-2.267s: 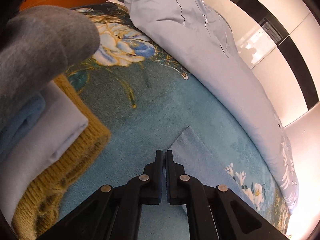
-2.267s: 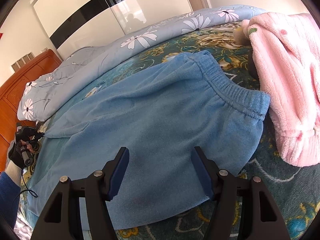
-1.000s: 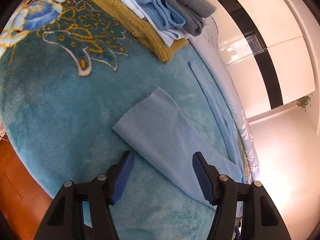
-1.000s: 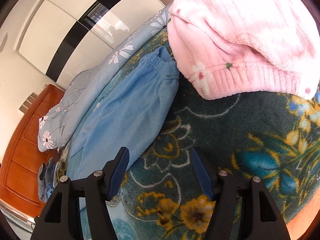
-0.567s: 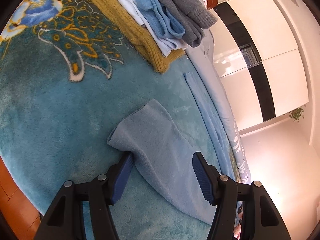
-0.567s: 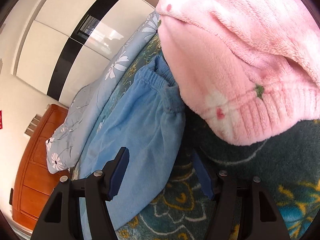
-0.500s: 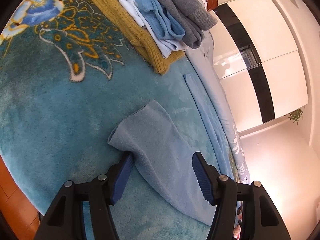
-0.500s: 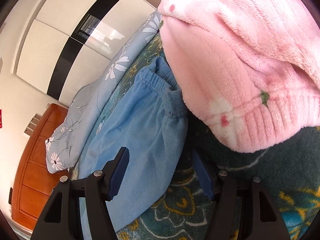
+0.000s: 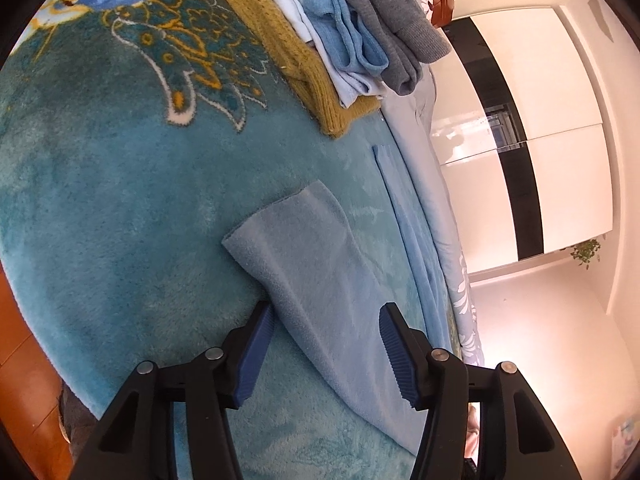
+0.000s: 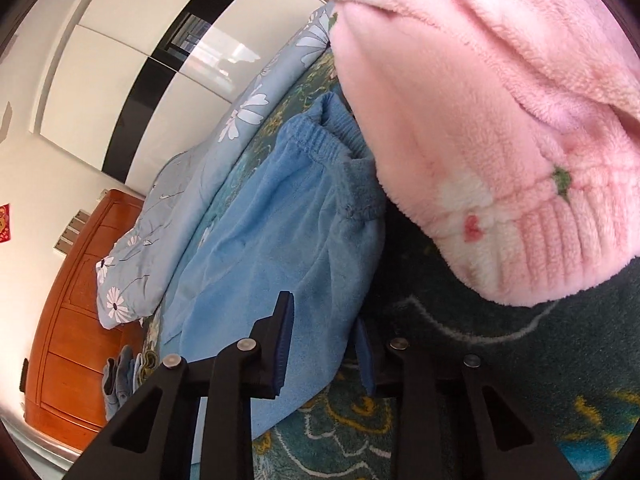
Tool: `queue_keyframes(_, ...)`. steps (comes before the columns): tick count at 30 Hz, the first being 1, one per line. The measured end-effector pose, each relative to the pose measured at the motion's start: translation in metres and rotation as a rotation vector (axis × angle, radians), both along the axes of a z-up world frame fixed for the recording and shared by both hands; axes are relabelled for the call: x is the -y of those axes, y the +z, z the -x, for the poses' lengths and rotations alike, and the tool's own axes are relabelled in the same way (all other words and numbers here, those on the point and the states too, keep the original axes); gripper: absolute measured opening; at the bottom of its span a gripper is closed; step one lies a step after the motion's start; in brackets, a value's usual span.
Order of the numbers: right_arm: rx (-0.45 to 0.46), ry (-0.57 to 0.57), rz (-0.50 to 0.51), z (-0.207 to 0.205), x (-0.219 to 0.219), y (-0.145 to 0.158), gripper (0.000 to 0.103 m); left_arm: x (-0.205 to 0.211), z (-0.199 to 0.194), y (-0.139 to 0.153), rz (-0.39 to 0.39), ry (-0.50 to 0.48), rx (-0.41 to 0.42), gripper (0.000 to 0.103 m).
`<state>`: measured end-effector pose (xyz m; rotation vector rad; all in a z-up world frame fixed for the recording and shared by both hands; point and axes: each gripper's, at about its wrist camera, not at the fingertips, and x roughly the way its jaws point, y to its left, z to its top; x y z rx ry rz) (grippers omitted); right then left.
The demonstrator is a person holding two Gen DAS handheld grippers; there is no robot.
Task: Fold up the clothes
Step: 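Grasp the folded pants leg end with the left tool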
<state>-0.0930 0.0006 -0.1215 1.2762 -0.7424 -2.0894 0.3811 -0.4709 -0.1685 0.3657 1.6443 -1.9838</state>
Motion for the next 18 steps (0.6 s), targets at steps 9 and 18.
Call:
queue_keyframes(9, 0.006, 0.000, -0.022, -0.002, 0.004, 0.002, 0.004, 0.010, -0.013, -0.014, -0.046, 0.043, -0.035, 0.002)
queue_keyframes(18, -0.096, 0.052, 0.120, 0.015, 0.015, 0.059, 0.003, 0.056, 0.057, 0.083, 0.125, 0.015, -0.078, 0.003)
